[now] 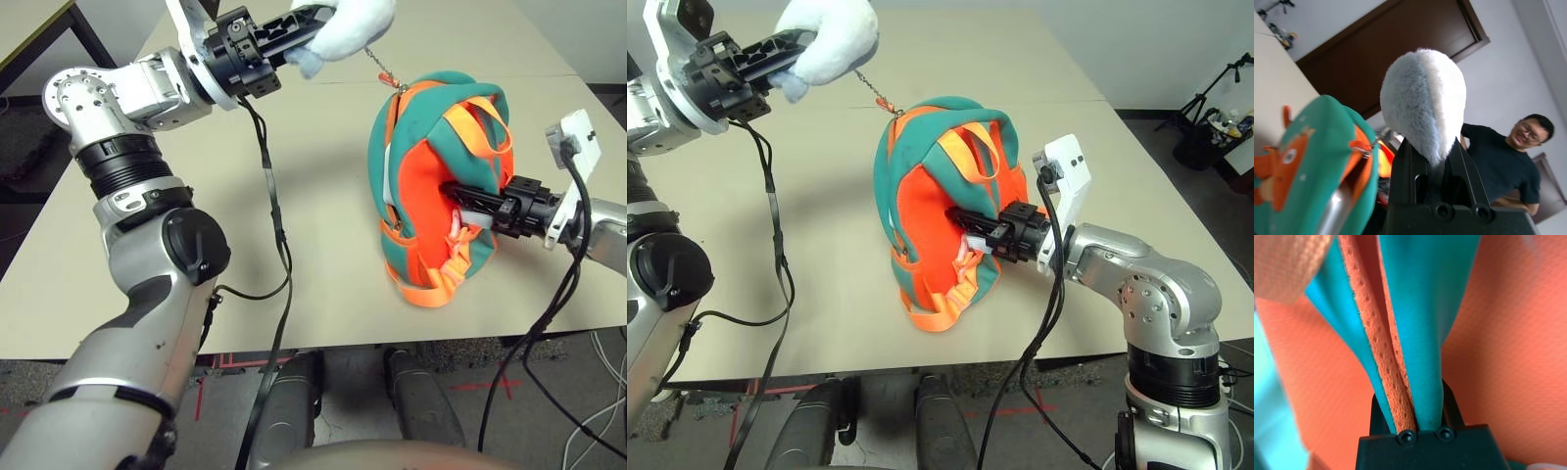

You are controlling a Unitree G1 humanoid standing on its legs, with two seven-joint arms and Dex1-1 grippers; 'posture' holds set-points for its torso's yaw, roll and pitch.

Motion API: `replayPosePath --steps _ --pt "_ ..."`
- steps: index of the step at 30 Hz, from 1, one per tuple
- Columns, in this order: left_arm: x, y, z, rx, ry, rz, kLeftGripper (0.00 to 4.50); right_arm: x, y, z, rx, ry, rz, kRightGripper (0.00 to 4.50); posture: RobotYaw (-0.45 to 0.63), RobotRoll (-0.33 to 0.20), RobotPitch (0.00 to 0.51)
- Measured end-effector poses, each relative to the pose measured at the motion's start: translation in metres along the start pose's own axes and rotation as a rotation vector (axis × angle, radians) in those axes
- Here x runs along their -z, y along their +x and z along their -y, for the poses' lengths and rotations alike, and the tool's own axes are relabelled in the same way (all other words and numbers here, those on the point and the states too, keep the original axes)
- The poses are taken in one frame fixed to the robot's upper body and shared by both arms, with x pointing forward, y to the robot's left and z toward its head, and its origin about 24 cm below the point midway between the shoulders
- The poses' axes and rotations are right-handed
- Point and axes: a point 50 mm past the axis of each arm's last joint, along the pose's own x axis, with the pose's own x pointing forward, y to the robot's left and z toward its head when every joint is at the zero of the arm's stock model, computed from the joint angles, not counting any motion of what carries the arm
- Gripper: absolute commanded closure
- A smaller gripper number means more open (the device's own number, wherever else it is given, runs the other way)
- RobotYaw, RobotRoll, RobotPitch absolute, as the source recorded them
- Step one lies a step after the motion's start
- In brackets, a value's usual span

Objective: Put the pencil case into the backpack and zip it.

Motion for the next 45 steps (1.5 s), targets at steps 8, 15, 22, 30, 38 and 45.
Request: replayPosePath --steps 8,15,22,30,38,45 --pt "0.017 -0.012 0.014 -0.044 0.015 -0.229 4.37 0.0 0.004 0.01 0.081 -0.001 0.032 4.39 0.05 0.0 0.19" --pt "0.081 -0.057 -0.007 -0.114 -0.188 -0.509 4.37 0.001 0.005 0.014 0.099 -0.001 0.032 4.39 0.05 0.0 0.192" --pt "0.085 -0.062 -0.011 -0.093 -0.218 -0.466 4.37 0.003 0.006 0.015 0.107 0.003 0.031 4.39 0.06 0.0 0.191" --pt "0.026 -0.028 -0.013 -0.021 -0.216 -0.192 4.37 0.001 0.006 0.019 0.132 -0.002 0.037 4.39 0.05 0.0 0.188" --pt "0.016 -0.006 -0.01 0.08 -0.323 -0.19 4.37 0.001 0.009 0.019 0.148 -0.003 0.06 4.39 0.05 0.0 0.187" --pt "0.015 0.001 -0.01 0.072 -0.314 -0.165 4.37 0.0 0.012 0.021 0.159 0.005 0.074 4.39 0.06 0.0 0.183"
